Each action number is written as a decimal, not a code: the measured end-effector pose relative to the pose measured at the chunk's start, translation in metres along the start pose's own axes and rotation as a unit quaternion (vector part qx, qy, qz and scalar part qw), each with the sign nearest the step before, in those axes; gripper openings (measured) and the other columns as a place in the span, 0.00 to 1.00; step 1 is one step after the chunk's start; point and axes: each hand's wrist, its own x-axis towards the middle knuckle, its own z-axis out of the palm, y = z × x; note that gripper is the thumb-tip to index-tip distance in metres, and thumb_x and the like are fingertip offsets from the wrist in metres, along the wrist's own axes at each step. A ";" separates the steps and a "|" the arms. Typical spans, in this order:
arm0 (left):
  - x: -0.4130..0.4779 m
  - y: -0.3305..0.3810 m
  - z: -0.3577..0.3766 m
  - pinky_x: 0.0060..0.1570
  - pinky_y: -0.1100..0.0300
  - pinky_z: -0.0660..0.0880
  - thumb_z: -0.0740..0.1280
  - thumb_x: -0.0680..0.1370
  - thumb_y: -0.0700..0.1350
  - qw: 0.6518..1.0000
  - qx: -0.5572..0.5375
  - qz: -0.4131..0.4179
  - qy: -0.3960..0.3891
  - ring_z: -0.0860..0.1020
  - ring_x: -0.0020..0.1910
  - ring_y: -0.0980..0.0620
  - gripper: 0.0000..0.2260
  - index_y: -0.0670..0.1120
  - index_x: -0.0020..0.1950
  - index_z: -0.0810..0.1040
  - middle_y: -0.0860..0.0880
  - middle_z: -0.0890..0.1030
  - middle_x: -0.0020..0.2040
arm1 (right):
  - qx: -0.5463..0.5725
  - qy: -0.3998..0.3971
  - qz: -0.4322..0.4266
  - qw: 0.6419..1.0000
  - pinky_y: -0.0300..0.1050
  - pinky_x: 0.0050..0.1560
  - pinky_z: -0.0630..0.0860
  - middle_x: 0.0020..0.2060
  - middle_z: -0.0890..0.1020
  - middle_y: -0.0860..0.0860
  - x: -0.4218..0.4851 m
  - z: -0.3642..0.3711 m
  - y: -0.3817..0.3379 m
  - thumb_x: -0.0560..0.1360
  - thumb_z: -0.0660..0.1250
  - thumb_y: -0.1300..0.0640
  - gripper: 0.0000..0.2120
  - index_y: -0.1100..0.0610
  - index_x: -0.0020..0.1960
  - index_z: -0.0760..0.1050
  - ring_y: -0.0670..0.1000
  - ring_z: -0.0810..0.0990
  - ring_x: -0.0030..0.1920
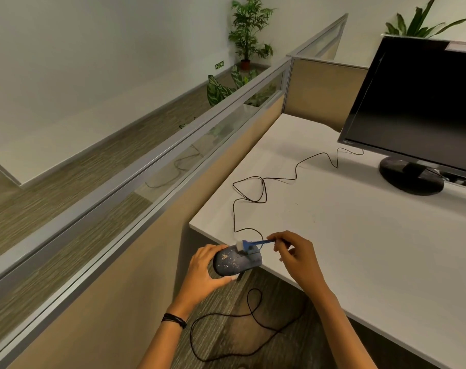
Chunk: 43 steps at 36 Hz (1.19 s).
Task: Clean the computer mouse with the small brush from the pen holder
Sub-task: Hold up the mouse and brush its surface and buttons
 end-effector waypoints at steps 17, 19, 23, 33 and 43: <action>0.002 -0.001 -0.001 0.61 0.56 0.68 0.74 0.64 0.59 1.000 0.006 0.006 0.000 0.67 0.57 0.65 0.27 0.60 0.60 0.69 0.63 0.71 0.54 | -0.014 -0.029 0.000 0.999 0.42 0.37 0.78 0.39 0.80 0.40 0.002 0.001 -0.002 0.76 0.60 0.64 0.18 0.40 0.42 0.75 0.44 0.78 0.39; 0.002 -0.003 -0.002 0.61 0.57 0.68 0.74 0.64 0.59 1.000 0.006 0.006 0.000 0.67 0.58 0.64 0.28 0.60 0.60 0.69 0.63 0.71 0.54 | -0.020 -0.007 -0.012 1.000 0.37 0.37 0.77 0.40 0.80 0.39 0.002 0.001 -0.003 0.76 0.60 0.64 0.15 0.43 0.44 0.76 0.43 0.78 0.40; 0.003 -0.005 -0.002 0.61 0.57 0.67 0.76 0.65 0.56 1.000 0.005 0.002 -0.001 0.67 0.58 0.64 0.28 0.60 0.61 0.69 0.63 0.71 0.54 | -0.059 -0.012 -0.025 0.998 0.31 0.38 0.74 0.40 0.77 0.36 0.003 0.002 -0.003 0.76 0.61 0.63 0.11 0.49 0.47 0.77 0.41 0.78 0.41; 0.007 -0.011 -0.002 0.61 0.55 0.69 0.76 0.65 0.54 1.000 0.005 -0.002 -0.004 0.68 0.58 0.61 0.28 0.57 0.62 0.71 0.60 0.72 0.55 | -0.032 -0.036 -0.020 0.999 0.31 0.36 0.74 0.37 0.79 0.37 0.005 0.001 -0.003 0.76 0.61 0.64 0.15 0.43 0.45 0.76 0.41 0.78 0.40; 0.009 -0.011 -0.002 0.59 0.62 0.67 0.76 0.65 0.58 1.000 0.001 0.003 -0.007 0.68 0.57 0.63 0.28 0.56 0.62 0.71 0.61 0.73 0.55 | -0.023 -0.009 -0.014 1.000 0.43 0.38 0.78 0.39 0.80 0.40 0.017 -0.003 0.001 0.76 0.61 0.65 0.16 0.43 0.43 0.76 0.45 0.78 0.39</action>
